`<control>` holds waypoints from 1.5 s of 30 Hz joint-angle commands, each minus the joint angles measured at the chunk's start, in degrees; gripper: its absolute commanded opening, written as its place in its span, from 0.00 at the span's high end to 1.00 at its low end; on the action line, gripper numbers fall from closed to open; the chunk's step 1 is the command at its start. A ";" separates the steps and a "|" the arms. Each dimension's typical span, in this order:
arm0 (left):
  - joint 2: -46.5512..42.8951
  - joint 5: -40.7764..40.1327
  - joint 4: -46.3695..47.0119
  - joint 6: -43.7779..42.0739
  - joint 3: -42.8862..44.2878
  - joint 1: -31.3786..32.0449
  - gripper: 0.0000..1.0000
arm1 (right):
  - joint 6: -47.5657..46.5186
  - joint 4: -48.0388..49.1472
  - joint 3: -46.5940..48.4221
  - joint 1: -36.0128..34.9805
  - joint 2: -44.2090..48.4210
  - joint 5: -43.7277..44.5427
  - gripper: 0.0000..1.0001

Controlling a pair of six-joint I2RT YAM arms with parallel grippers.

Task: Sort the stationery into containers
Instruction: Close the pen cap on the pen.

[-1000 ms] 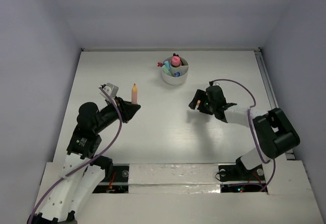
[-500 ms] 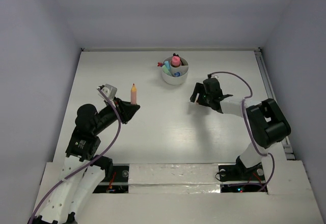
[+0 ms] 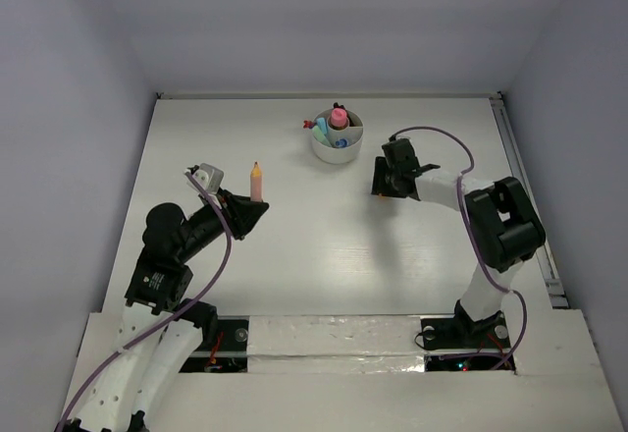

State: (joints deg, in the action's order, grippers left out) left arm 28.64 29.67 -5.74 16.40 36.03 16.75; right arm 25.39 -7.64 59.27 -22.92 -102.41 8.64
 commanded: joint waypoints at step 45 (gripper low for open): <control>6.95 -0.93 2.22 0.21 -0.35 -0.41 1.00 | 10.21 32.33 16.75 -23.40 11.71 -13.48 1.00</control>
State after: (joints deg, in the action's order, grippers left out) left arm 35.24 28.75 -5.78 16.45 36.03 16.75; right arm 33.43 16.03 71.44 -45.08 -90.70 -3.97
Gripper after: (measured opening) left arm 0.156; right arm 0.319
